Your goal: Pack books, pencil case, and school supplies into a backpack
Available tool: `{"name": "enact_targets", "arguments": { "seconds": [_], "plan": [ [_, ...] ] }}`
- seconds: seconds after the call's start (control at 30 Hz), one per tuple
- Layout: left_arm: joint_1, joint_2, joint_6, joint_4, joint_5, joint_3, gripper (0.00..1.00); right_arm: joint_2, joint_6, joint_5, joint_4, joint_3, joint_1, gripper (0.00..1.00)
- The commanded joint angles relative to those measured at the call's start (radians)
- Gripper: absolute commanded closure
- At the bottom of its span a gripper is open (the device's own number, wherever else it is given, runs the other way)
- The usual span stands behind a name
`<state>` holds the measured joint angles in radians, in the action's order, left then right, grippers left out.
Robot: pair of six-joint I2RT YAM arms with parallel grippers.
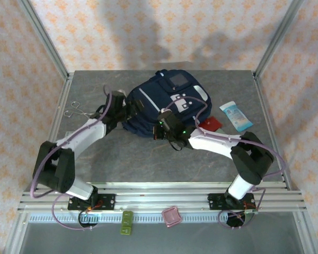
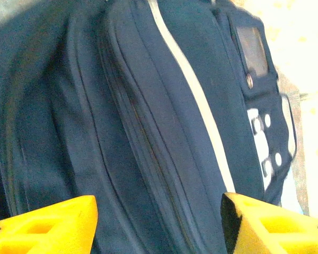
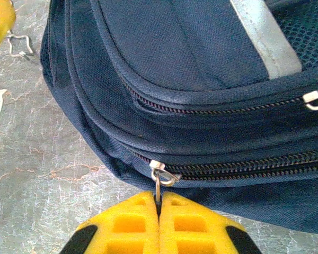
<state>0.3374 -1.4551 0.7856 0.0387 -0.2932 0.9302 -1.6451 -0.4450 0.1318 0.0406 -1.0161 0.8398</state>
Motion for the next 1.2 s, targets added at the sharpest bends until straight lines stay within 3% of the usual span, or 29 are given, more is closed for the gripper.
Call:
{"name": "enact_targets", "arguments": {
  "seconds": [0.0,0.23,0.3,0.37,0.5,0.67,0.8,1.03,1.17],
  "plan": [
    [0.059,0.023,0.081,-0.069,0.065,-0.072,0.37,-0.001,0.004,0.019,-0.039,-0.038,0.009,1.00],
    [0.135,-0.083,0.127,-0.097,0.106,-0.028,0.37,-0.008,0.003,0.011,-0.034,-0.044,0.010,1.00],
    [0.140,-0.116,0.136,-0.112,0.119,-0.013,0.41,-0.007,0.002,0.015,-0.036,-0.044,0.010,1.00],
    [0.139,-0.142,0.142,-0.135,0.103,0.005,0.56,-0.007,0.000,0.014,-0.032,-0.044,0.010,1.00],
    [0.132,-0.156,0.122,-0.132,0.135,0.033,1.00,0.004,0.009,-0.053,-0.010,-0.030,0.009,1.00],
    [0.107,-0.122,0.093,-0.122,0.129,0.020,1.00,0.020,0.006,-0.091,0.043,0.007,-0.047,1.00],
    [0.075,-0.098,0.075,-0.113,0.124,0.006,1.00,0.022,-0.006,-0.112,0.099,0.041,-0.144,1.00],
    [0.048,-0.076,0.048,-0.096,0.115,-0.002,1.00,0.055,-0.053,-0.252,0.187,0.061,-0.315,1.00],
    [0.044,-0.084,0.041,-0.103,0.095,0.000,1.00,0.093,-0.057,-0.231,0.166,0.066,-0.332,1.00]
  ]
}}
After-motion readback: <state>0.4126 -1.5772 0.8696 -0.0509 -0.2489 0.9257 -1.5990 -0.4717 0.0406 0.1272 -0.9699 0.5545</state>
